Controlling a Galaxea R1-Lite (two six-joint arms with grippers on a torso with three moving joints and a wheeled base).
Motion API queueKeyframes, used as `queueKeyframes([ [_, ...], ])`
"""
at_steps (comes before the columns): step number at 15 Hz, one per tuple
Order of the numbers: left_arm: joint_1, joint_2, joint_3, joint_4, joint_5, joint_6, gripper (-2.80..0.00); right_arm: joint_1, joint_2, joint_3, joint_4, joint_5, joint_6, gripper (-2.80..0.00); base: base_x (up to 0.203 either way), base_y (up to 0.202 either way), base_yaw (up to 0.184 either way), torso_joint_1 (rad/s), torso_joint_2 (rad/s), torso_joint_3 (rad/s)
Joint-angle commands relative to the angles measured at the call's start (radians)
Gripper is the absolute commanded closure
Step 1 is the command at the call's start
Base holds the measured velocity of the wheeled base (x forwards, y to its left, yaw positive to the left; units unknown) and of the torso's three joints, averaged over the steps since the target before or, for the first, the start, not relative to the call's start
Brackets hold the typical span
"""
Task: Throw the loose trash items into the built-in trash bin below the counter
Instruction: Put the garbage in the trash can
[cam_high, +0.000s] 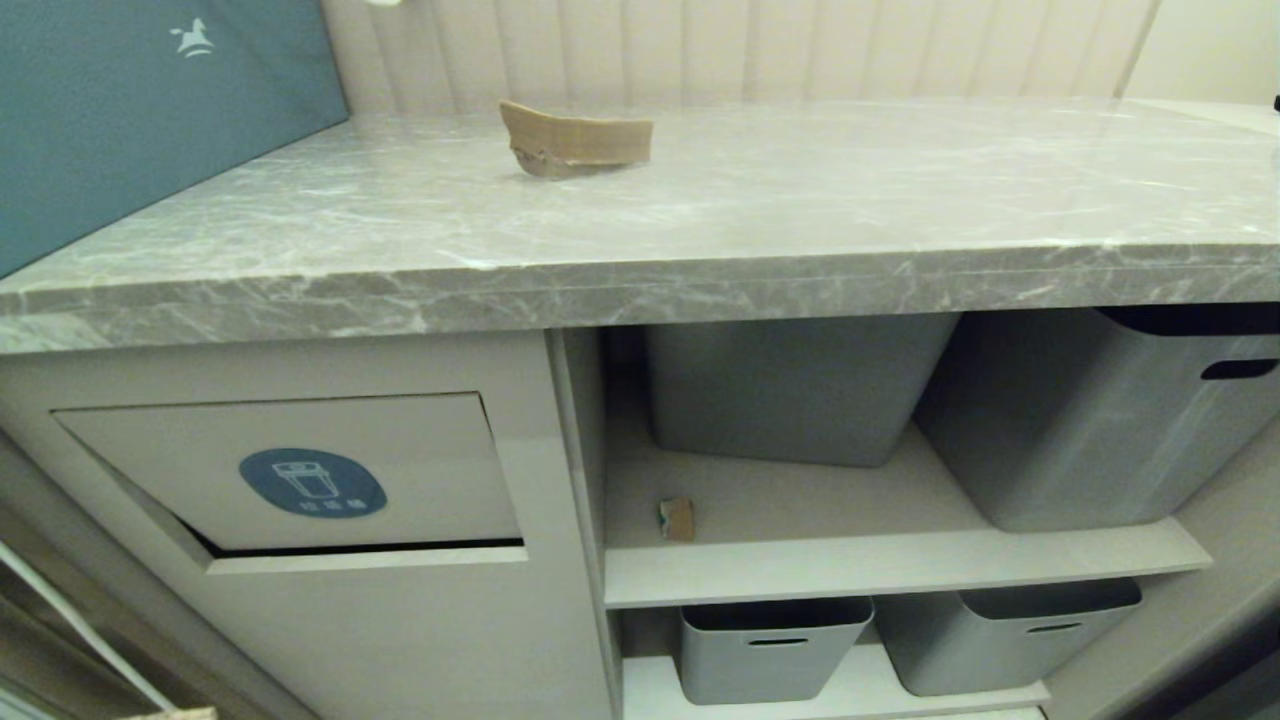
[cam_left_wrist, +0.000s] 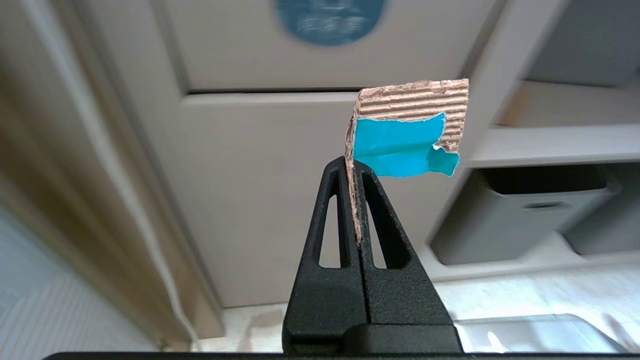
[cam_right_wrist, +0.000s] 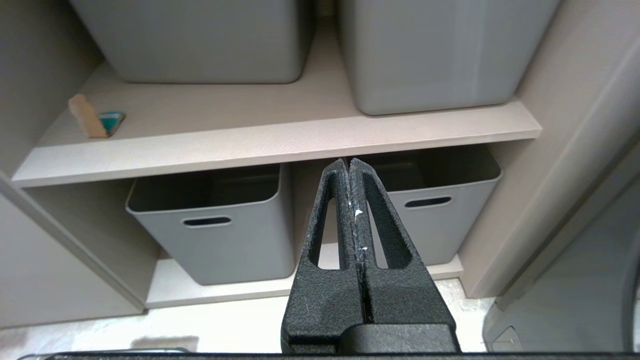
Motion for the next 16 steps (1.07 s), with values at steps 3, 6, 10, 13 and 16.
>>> queueKeyframes([
  [3, -0.004, 0.390, -0.146, -0.029, -0.085, 0.000, 0.00, -0.001, 0.002, 0.002, 0.000, 0.000, 0.000, 0.00, 0.000, 0.000, 0.000, 0.000, 0.00, 0.000],
  [6, -0.013, 0.721, -0.189, -0.143, -0.183, 0.005, 0.00, -0.001, 0.002, 0.002, 0.000, 0.000, 0.000, 0.00, 0.000, 0.000, 0.000, 0.000, 0.00, 0.000],
  [10, -0.034, 1.076, -0.103, -0.605, -0.230, 0.017, 0.00, 0.001, 0.002, 0.002, 0.000, 0.000, 0.000, 0.00, 0.000, 0.000, 0.000, 0.000, 0.00, 0.000],
  [13, -0.047, 1.258, -0.002, -0.915, -0.235, 0.018, 0.00, 0.000, 0.002, 0.002, 0.000, 0.000, 0.000, 0.00, 0.000, 0.000, 0.000, 0.000, 0.00, 0.000],
  [16, -0.050, 1.352, 0.013, -1.014, -0.236, 0.016, 0.00, 0.001, 0.002, 0.002, 0.000, 0.000, 0.000, 0.00, 0.000, 0.000, 0.000, 0.000, 0.00, 0.000],
])
